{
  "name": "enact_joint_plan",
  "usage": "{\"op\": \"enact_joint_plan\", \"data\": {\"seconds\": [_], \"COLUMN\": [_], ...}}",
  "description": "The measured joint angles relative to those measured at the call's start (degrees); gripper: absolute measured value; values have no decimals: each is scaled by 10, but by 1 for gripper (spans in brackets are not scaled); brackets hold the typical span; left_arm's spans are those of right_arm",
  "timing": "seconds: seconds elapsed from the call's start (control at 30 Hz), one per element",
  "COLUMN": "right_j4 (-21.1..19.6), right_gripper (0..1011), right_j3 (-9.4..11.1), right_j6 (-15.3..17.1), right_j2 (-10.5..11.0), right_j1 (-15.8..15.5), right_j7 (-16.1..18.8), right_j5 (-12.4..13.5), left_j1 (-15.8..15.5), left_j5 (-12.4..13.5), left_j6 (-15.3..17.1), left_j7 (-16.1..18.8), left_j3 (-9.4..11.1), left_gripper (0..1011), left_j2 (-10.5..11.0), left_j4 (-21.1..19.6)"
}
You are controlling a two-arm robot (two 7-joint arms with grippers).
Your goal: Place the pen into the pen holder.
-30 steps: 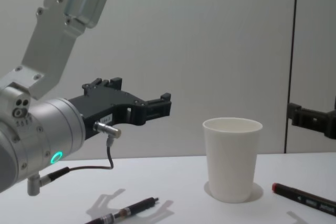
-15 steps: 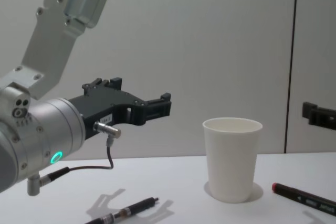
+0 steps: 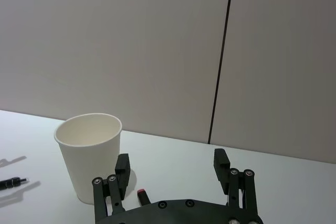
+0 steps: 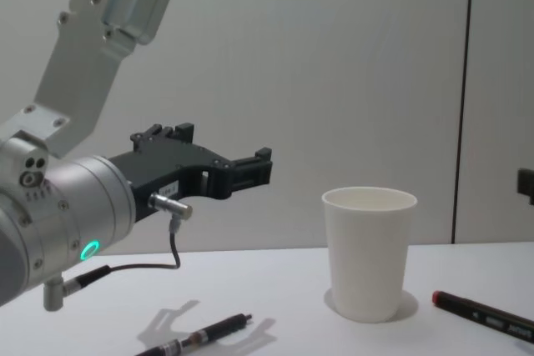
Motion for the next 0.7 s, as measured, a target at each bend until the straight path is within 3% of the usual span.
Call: {"op": "enact_joint_plan", "data": {"seconds": [0.2,0.7], "right_j4": [-12,-20], "right_gripper": [1001,1001], "right_j3": [11,21], "right_j6": [14,66], "right_j2": [15,28], "right_j1": [-13,-12], "right_j7": [-3,-6], "right_j5": [4,-3], "left_j1": [0,0], "left_j5": [0,0], "left_j6": [0,0], "left_j7": [0,0], "left_j3": [0,0], "left_gripper": [1001,1001], "left_j2": [0,0], "left_j4": [0,0]}}
